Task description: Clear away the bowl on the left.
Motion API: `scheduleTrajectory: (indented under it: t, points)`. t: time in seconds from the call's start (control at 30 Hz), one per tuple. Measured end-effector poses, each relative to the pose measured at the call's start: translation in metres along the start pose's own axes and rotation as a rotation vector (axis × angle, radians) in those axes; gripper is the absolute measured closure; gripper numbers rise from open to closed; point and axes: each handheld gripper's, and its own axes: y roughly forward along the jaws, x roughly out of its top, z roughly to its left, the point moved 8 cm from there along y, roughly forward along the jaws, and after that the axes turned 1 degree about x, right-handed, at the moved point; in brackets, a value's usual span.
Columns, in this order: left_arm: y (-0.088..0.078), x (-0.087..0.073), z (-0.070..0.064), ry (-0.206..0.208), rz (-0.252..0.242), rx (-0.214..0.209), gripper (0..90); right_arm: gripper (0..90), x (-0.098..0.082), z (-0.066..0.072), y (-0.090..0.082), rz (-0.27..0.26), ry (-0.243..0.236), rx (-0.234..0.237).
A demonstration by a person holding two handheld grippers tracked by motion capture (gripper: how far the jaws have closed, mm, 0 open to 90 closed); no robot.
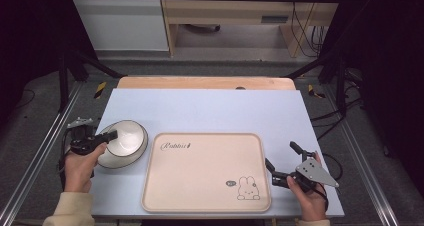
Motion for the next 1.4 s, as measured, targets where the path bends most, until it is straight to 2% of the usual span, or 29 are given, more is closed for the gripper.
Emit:
scheduleTrajectory:
  t: [0.17,0.63,1.0,1.4]
  points:
    - [-0.001,0.004,-0.010,0.017,-0.005,-0.022,82.1,2.9,0.000,0.000,0.000,-0.003,-0.002,-0.003]
    - [0.003,0.004,-0.028,0.053,0.004,-0.042,82.0,2.9,0.001,-0.004,-0.001,-0.011,0.011,-0.007]
    - [0.008,0.004,-0.055,0.100,0.020,-0.087,82.1,3.0,0.001,-0.003,-0.001,-0.013,0.007,-0.006]
    - [0.012,0.002,-0.073,0.136,0.035,-0.112,82.1,2.9,0.000,-0.004,-0.001,-0.011,0.007,-0.008]
